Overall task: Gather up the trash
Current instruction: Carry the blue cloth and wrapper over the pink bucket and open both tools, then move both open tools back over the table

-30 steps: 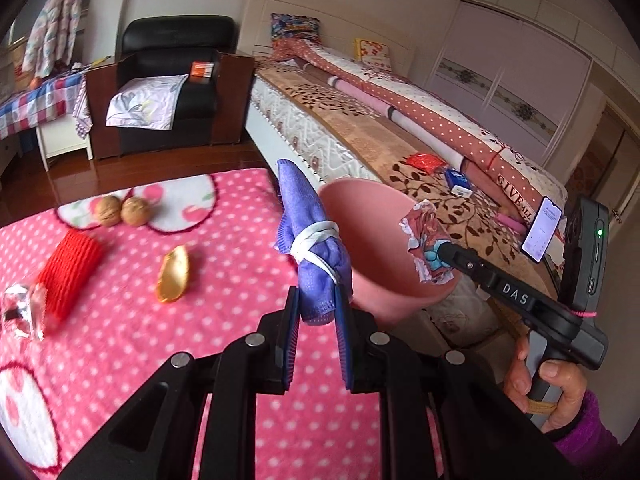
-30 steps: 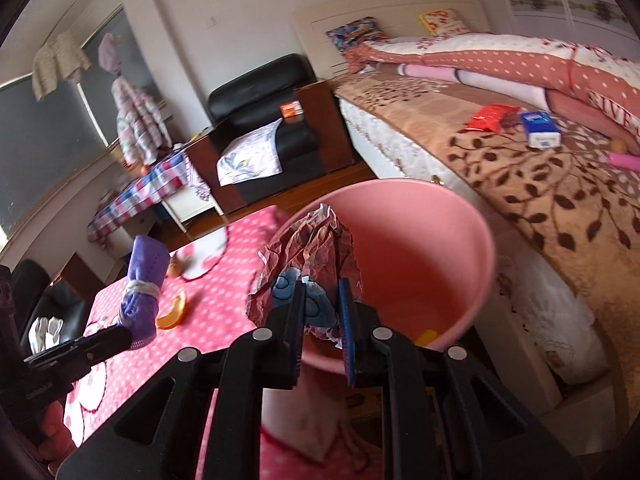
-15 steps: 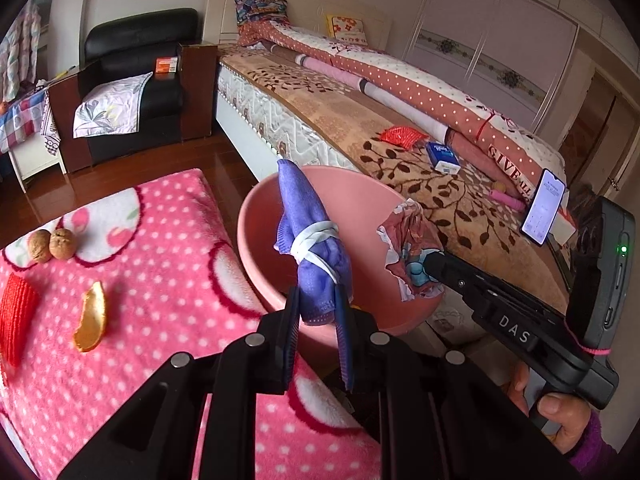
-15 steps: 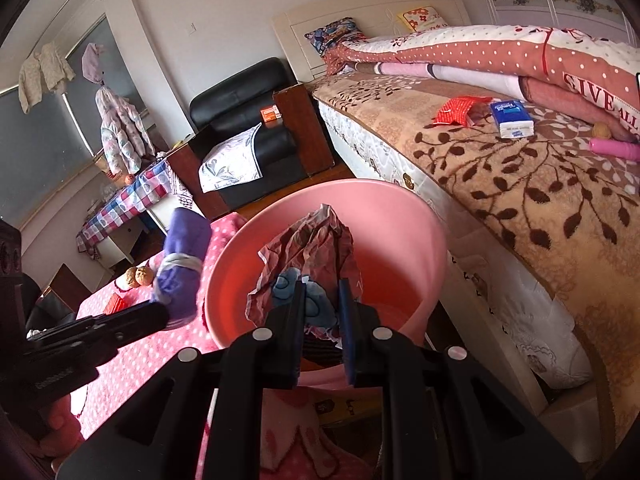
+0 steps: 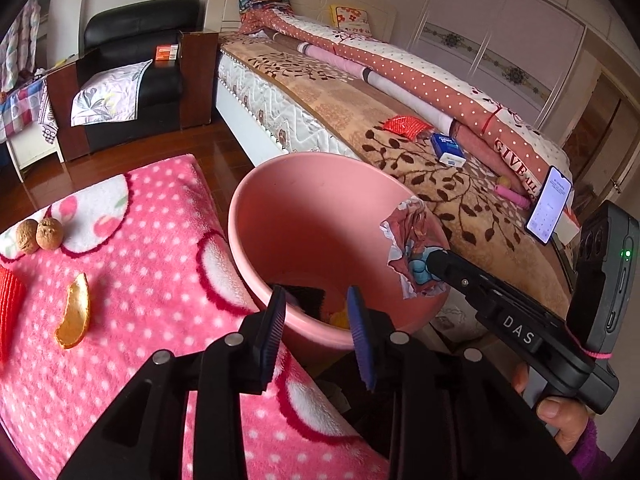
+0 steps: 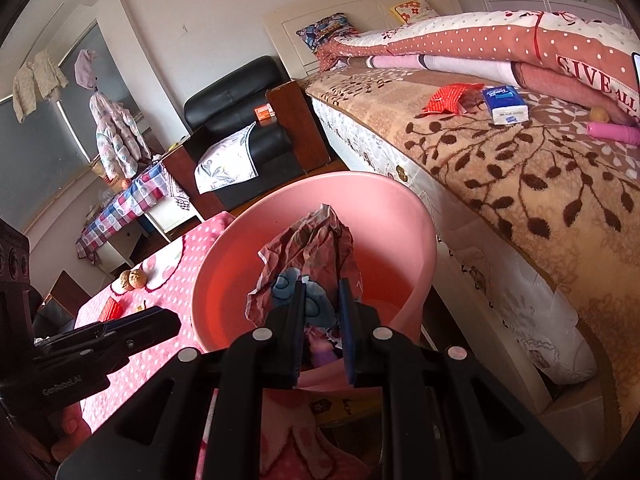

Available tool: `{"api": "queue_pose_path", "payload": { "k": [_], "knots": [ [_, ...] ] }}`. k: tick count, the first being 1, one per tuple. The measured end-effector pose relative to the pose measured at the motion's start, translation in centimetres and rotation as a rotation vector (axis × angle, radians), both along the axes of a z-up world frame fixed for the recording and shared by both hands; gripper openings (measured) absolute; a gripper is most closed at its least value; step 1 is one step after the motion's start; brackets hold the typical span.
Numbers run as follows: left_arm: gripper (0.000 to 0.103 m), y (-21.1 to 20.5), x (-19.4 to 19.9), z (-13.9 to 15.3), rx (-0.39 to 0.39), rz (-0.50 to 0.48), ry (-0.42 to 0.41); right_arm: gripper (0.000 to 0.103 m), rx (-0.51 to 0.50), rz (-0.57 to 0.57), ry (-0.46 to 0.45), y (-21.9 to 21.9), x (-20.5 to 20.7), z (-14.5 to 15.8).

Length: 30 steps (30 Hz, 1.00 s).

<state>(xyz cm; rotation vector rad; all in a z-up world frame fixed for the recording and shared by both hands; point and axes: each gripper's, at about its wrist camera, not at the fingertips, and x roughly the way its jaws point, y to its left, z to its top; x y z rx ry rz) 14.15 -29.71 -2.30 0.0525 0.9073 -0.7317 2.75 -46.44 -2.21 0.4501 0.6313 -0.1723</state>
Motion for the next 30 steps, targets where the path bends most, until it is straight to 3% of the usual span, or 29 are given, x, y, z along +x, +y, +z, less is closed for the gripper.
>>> {"api": "queue_pose_path", "payload": {
  "k": [4,7,9,30],
  "knots": [
    [0.037,0.4,-0.2,0.1,-0.006,0.003,0.001,0.019,0.02,-0.01,-0.004,0.0,0.0,-0.1],
    [0.039,0.7,-0.4,0.2,-0.014,0.004,0.003,0.036,0.043,-0.024,-0.008,-0.1,-0.1,-0.1],
    [0.04,0.9,-0.6,0.2,-0.014,0.004,0.0,0.041,0.042,-0.039,-0.015,-0.1,-0.4,0.0],
    [0.04,6.4,-2.1,0.9,-0.026,0.095,-0.033,0.042,-0.015,0.064,-0.014,4.8,-0.5,1.7]
  ]
}}
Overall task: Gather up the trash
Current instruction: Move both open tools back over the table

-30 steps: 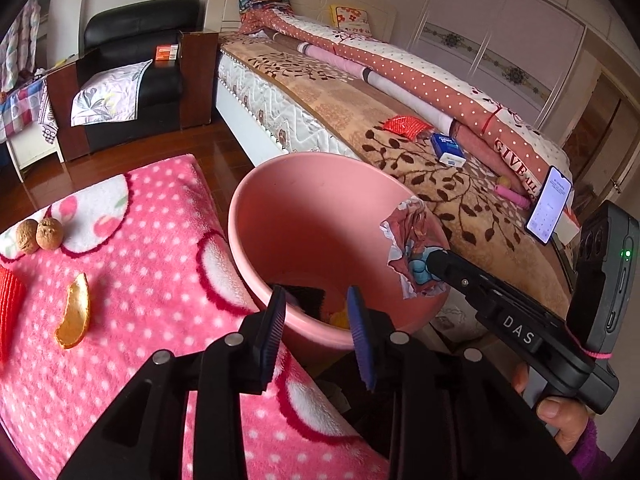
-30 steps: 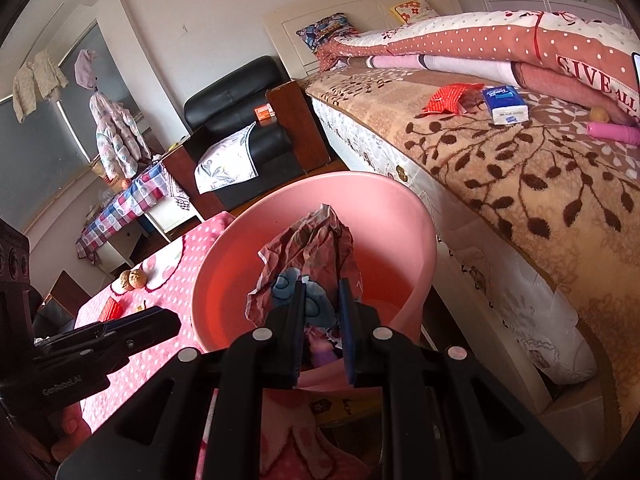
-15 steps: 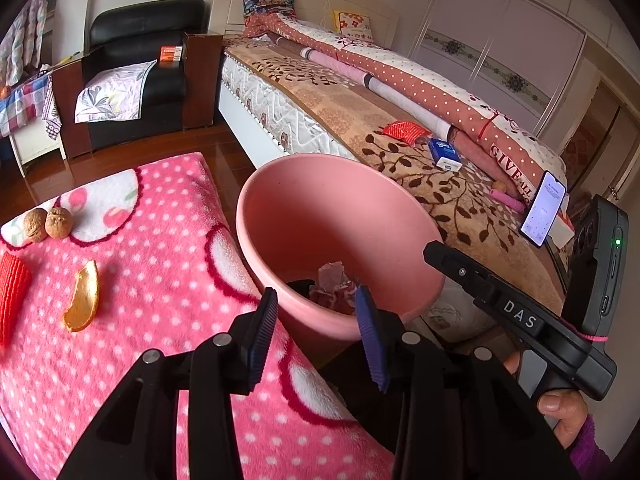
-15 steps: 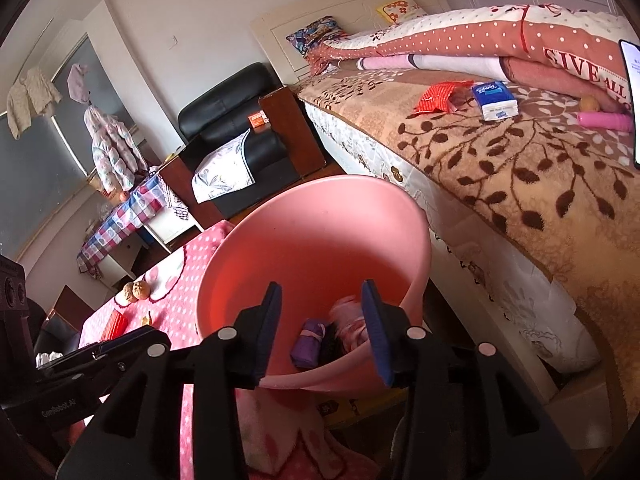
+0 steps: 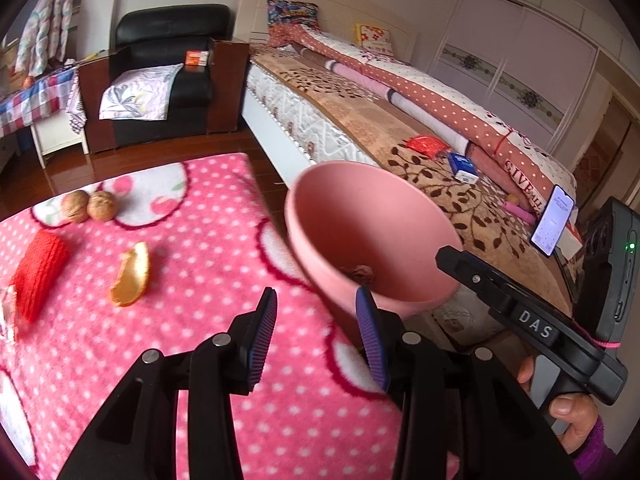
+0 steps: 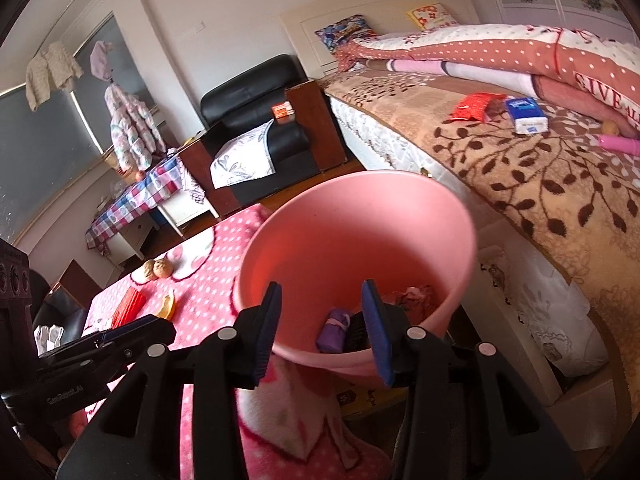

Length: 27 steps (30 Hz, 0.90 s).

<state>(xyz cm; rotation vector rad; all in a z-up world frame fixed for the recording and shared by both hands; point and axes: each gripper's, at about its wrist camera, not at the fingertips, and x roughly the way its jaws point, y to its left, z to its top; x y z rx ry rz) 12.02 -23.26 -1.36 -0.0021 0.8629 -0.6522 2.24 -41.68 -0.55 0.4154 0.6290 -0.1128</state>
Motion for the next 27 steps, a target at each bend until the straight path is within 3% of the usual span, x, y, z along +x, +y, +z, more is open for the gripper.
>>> {"api": "queue_pose_path", "payload": {
  "k": [12,27],
  "knots": [
    [0.04,7.0,-1.1,0.1,0.046,0.137,-0.054,0.042,-0.005,0.145,0.035,5.6,2.6,-0.1],
    [0.04,17.5,-1.2,-0.9,0.059,0.349,-0.032,0.042,-0.034,0.319,0.094,14.0,6.6,-0.7]
  ]
}}
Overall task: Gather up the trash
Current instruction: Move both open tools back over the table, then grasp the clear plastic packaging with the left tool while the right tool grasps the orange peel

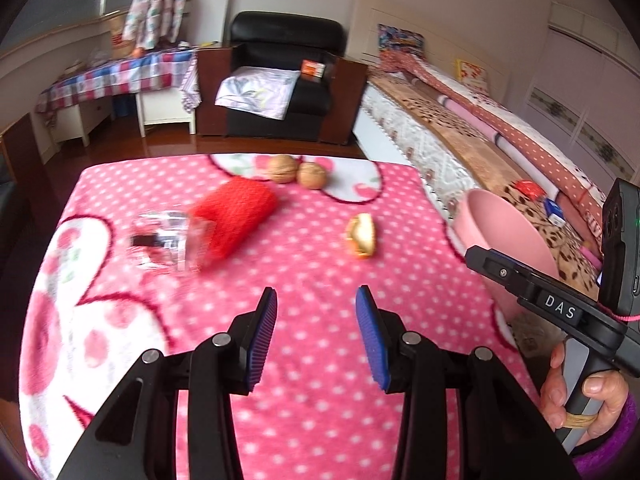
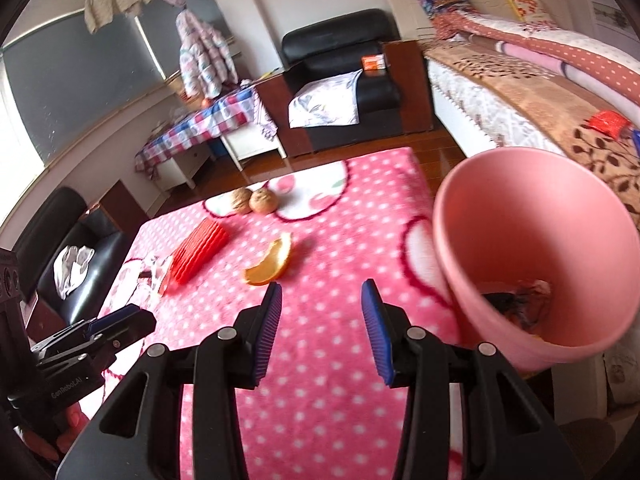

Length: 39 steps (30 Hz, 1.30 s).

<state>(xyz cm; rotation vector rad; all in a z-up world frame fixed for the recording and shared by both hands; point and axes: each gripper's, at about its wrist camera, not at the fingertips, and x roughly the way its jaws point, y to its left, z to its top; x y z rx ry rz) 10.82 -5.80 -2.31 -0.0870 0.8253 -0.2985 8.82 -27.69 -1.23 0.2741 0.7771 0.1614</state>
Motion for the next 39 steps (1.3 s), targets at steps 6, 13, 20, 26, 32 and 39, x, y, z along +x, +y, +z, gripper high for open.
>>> {"api": "queue_pose_path", "payload": {
  "k": [6,13,20,26,32,39],
  "knots": [
    [0.04,3.1,-0.5,-0.1,0.016,0.064,-0.008,0.042,-0.003,0.042,0.016,2.2,1.4,-0.2],
    [0.04,6.6,-0.7,-0.1,0.026,0.151,-0.016,0.042,0.017,0.08,0.04,4.6,2.9,-0.6],
    [0.04,9.8,-0.4,-0.6,0.011,0.219,0.0,0.042,0.01,0.097,0.051,6.5,4.1,-0.8],
    [0.042,12.0,0.1,-0.7,0.002,0.249,0.0,0.042,0.015,0.085,0.066,7.2,4.9,-1.1],
    [0.042,13.8,0.4,-0.6,0.003,0.274,-0.013,0.042,0.008,0.073,0.063,7.7,5.3,-1.1],
    [0.043,16.1,1.4,-1.6,-0.003,0.294,-0.001,0.042,0.006,0.044,0.07,7.5,5.6,-1.4]
  ]
}}
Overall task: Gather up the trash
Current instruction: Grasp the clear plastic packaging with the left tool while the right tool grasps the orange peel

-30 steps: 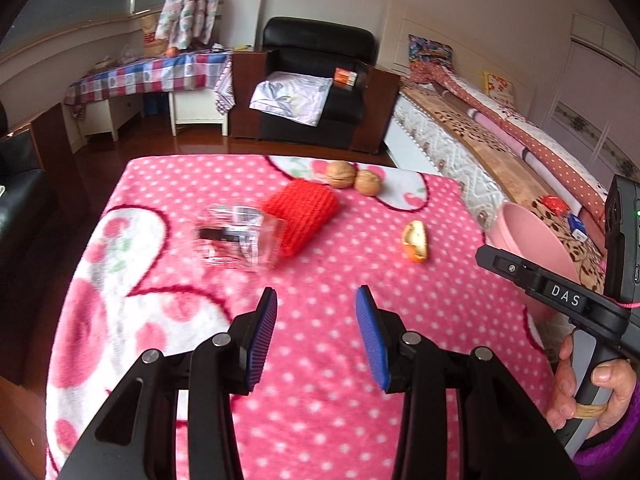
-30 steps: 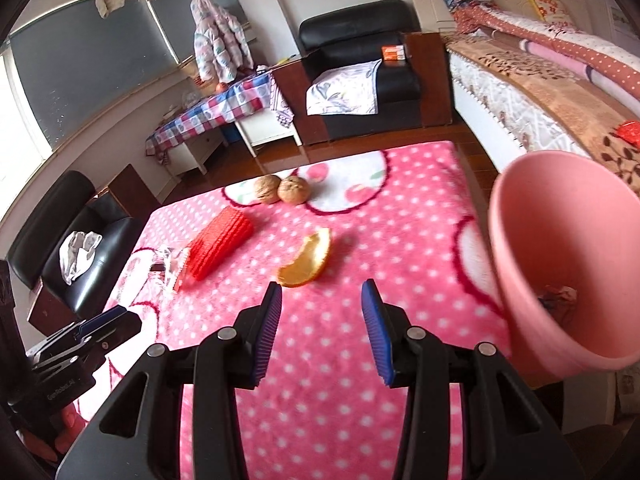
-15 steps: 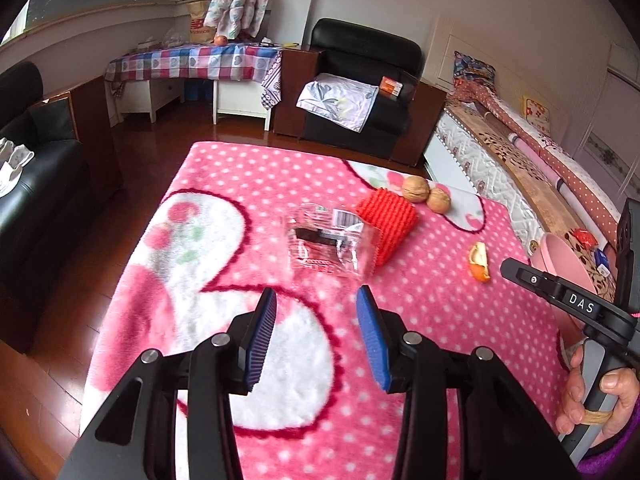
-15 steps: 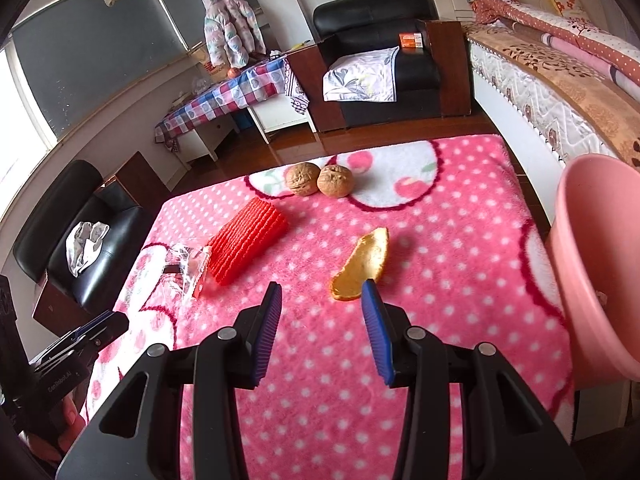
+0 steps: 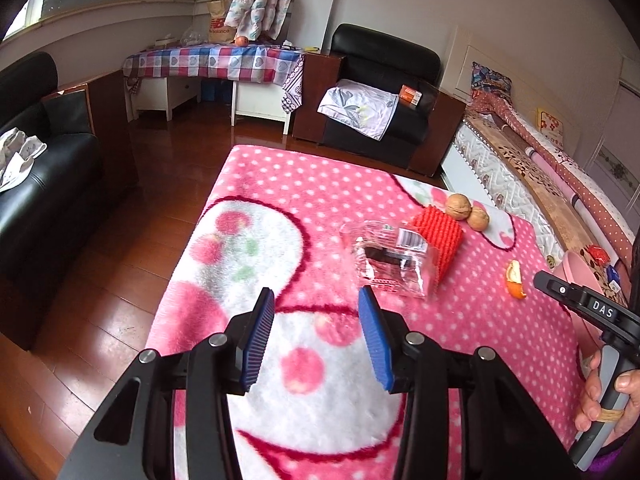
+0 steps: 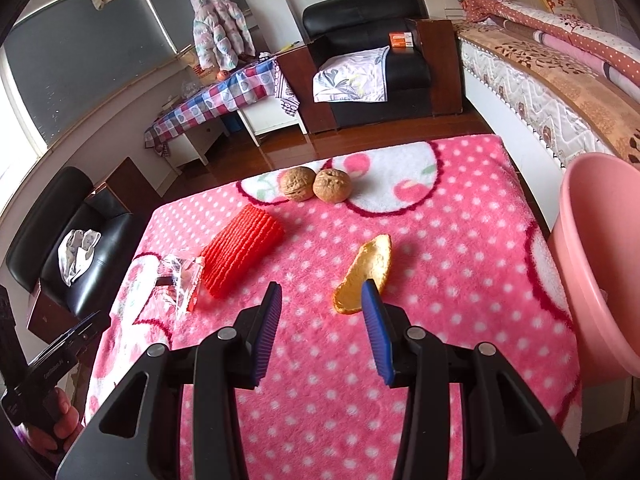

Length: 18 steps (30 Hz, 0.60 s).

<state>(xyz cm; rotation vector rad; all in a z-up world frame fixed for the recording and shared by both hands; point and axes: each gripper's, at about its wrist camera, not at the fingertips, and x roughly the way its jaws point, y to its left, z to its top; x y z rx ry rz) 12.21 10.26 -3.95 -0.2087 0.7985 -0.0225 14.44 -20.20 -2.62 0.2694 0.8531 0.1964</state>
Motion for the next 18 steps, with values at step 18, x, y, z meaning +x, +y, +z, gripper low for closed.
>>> {"api": "queue_pose_path", "payload": {
  "k": [18],
  "knots": [
    [0.043,-4.0,7.8,-3.3,-0.039,-0.083,0.094,0.042,-0.032,-0.073,0.028,-1.0,1.5,-1.8]
  ]
}}
